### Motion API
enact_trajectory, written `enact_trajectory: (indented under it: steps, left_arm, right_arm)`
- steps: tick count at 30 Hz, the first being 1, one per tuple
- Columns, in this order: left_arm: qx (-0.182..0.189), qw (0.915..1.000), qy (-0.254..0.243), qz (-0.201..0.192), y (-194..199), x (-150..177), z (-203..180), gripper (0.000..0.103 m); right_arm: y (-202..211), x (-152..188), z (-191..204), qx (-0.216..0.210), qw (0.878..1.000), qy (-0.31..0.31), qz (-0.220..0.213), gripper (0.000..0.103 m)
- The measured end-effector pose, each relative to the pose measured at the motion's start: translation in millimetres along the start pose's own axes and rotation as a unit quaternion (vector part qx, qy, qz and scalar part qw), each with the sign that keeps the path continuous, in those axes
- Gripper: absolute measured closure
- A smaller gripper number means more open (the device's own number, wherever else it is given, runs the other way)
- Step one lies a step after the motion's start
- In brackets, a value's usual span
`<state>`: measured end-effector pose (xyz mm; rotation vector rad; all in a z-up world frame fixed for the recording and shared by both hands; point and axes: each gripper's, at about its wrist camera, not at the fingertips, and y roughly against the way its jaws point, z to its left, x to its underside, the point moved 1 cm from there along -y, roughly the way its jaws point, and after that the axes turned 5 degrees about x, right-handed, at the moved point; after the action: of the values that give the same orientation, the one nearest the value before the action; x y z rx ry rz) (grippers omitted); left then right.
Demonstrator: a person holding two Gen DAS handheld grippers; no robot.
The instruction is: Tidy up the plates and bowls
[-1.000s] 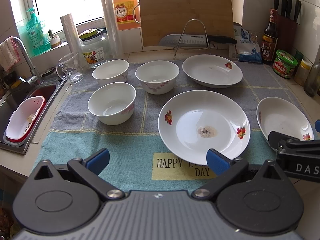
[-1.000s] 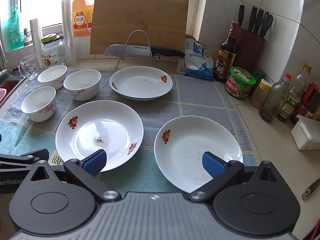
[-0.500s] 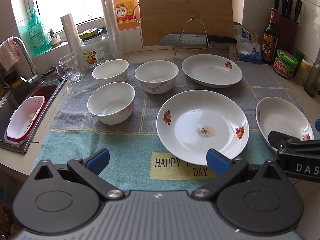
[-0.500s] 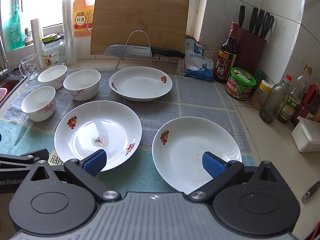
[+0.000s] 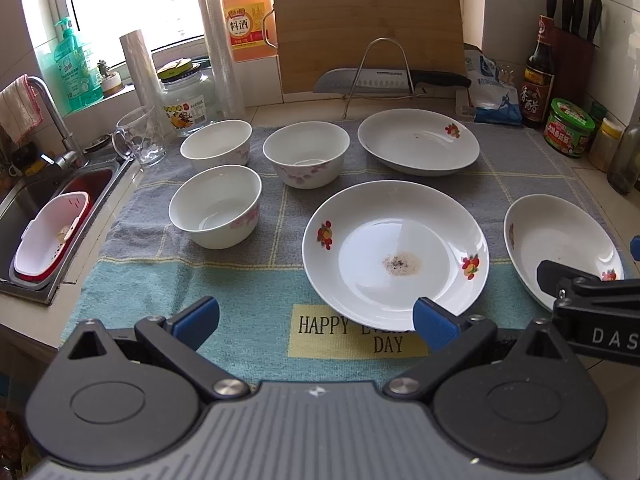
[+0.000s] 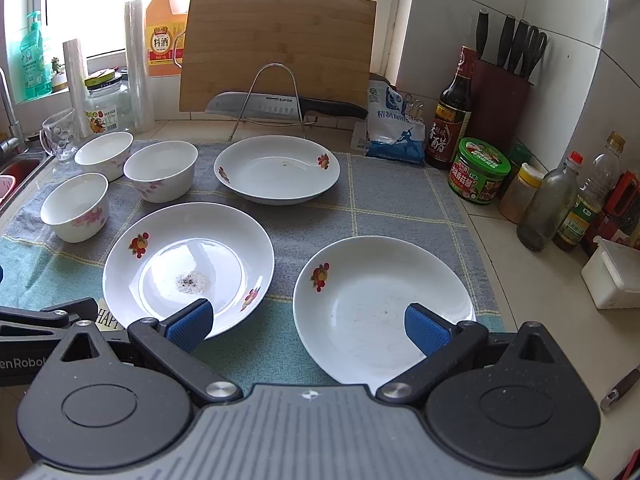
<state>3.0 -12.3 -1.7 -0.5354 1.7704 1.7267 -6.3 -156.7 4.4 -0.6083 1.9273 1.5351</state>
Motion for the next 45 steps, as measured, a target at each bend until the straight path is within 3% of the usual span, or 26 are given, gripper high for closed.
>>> enact_trajectory:
  steps: [10,16,19,23,29,33,42,45]
  left_arm:
    - [0.012,0.9999,-0.001,-0.008,1,-6,-25,0.001]
    - [0.047,0.9976,0.002,-0.051,-1,-17,-42,0.001]
    - [0.075,0.9958,-0.001,-0.053,-5,-23,-49,0.001]
    - [0.138,0.9896,0.001,-0.04,-16,-34,-59,0.001]
    - [0.165,0.985,-0.048,-0.017,-35,-47,-91,0.001]
    - [0.205,0.9764,-0.068,0.013,-57,-58,-108,0.001]
    - [0.237,0.9612,-0.139,0.019,-94,-77,-141,0.001]
    - [0.251,0.9528,-0.17,0.02,-104,-85,-149,0.001]
  right_arm:
    - [-1,5,-24,-0.012,1.0,0.003,-0.018,0.0]
    - [-3,14,-52,-0.027,0.998,0.006,-0.049,0.0]
    - [-3,23,-68,-0.036,0.997,0.005,-0.065,0.0]
    - [-8,40,-87,-0.042,0.997,0.007,-0.069,0.0]
    - [-23,68,-103,-0.055,0.997,0.002,-0.049,0.0]
    - [-37,83,-106,-0.057,0.998,0.003,-0.036,0.0]
    - [-74,94,-101,-0.059,0.998,0.006,-0.003,0.0]
    - [-86,93,-99,-0.057,0.998,0.003,0.002,0.0]
